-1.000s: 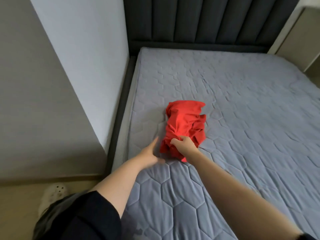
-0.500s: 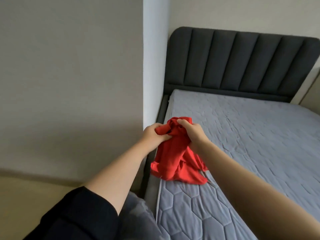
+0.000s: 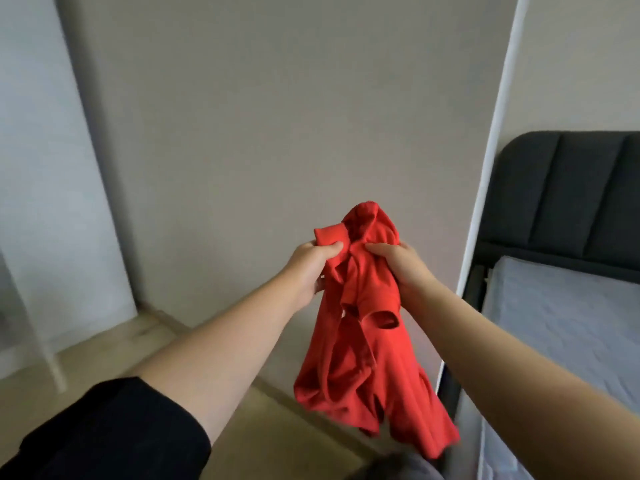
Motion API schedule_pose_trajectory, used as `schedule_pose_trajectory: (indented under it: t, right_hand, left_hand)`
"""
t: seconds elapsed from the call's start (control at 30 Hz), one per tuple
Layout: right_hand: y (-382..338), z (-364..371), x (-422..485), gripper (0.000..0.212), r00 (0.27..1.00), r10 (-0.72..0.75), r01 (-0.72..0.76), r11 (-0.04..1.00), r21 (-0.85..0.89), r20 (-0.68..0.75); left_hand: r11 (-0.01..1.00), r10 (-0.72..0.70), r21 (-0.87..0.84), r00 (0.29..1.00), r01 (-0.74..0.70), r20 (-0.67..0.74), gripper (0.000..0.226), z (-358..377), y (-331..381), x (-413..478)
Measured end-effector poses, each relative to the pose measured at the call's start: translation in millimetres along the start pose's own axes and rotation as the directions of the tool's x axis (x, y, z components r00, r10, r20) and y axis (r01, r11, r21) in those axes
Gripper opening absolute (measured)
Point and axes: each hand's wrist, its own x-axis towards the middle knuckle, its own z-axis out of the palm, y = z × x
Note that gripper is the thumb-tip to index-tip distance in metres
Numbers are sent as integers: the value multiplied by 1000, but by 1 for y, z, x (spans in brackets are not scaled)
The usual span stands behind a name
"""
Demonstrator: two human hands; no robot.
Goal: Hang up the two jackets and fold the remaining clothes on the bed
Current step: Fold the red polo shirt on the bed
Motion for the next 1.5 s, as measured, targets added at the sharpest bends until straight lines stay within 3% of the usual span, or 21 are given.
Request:
schedule_pose_trajectory:
  t: [0.07, 0.13, 0.2, 0.27, 0.37, 0.43, 0.47, 0.53, 0.57, 0.67, 0.77, 0.83, 0.93, 1.0, 1.13, 1.2, 1.27, 1.33, 1.4, 1.43, 1.5]
  right_hand:
    - [3, 30, 9, 15, 1000, -29, 29, 997, -66, 8]
    - [8, 49, 20, 17, 996, -91, 90, 962, -260, 6]
    - [14, 61, 27, 22, 986, -149, 164, 858, -486, 69]
    - [16, 73, 29, 32, 973, -155, 225, 782, -581, 168]
    - [13, 92, 25, 55, 934, -160, 306, 818, -487, 319]
    - [7, 99, 21, 63, 878, -61, 257, 897, -361, 474]
    - [5, 100, 19, 60, 815, 18, 191, 936, -296, 580]
    - [6, 103, 12, 35, 706, 120, 109, 956, -274, 698]
    - [8, 104, 10, 25, 709, 138, 124, 941, -315, 692]
    - [14, 107, 11, 14, 848, 48, 218, 876, -431, 528]
    - [14, 108, 16, 15, 907, 0, 164, 921, -354, 422]
    - [14, 109, 19, 14, 924, -12, 139, 942, -307, 382]
    - [14, 105, 18, 14, 934, -2, 105, 957, -269, 357]
    - [12, 99, 20, 21, 940, 23, 55, 975, -217, 339]
    - [3, 72, 30, 26, 955, 120, -54, 969, -240, 272]
    - [2, 54, 35, 23, 944, 227, -135, 929, -345, 241]
    - [0, 42, 37, 23, 948, 242, -141, 902, -407, 207]
    - [-3, 37, 38, 22, 961, 152, -54, 923, -380, 233]
    - [-4, 42, 30, 20, 918, 108, 47, 926, -374, 381]
    - [0, 47, 25, 17, 879, 114, 129, 878, -461, 462]
    - [13, 58, 12, 9, 844, 112, 349, 628, -696, 525]
  left_hand:
    - [998, 59, 27, 994, -57, -88, 11, -32, 22, -3]
    - [986, 139, 117, 974, -119, -181, 8, -62, 43, -6]
    - [959, 218, 231, 949, -165, -226, 9, -85, 58, -9]
    - [922, 276, 340, 931, -185, -241, 6, -100, 66, -13]
    - [878, 318, 441, 916, -186, -247, 8, -107, 68, -18]
    - [835, 342, 515, 914, -191, -216, 5, -107, 69, -20]
    - [811, 354, 552, 914, -196, -196, 4, -107, 70, -20]
    - [772, 367, 602, 916, -205, -160, 8, -108, 72, -19]
    - [760, 366, 617, 919, -205, -146, 11, -109, 72, -19]
    - [776, 346, 597, 929, -202, -135, 13, -114, 72, -18]
    - [879, 255, 437, 962, -188, -99, 6, -125, 63, -20]
    - [895, 138, 428, 990, -121, -8, 11, -135, 50, -24]
    - [774, -57, 633, 995, -6, 79, 14, -142, 16, -27]
    - [689, -111, 722, 994, 66, 16, 12, -141, -5, -27]
    - [739, 42, 672, 991, 54, -126, 9, -144, -2, -20]
    - [766, 120, 642, 985, -14, -122, 18, -142, 11, -16]
    - [725, 191, 683, 978, -82, -86, 18, -133, 25, -16]
    - [660, 242, 741, 969, -124, -53, 14, -120, 34, -13]
    - [605, 257, 782, 966, -146, -18, 18, -106, 40, -8]
    - [577, 255, 803, 967, -151, -1, 20, -101, 41, -6]
    - [528, 252, 835, 968, -157, 23, 22, -93, 43, -5]
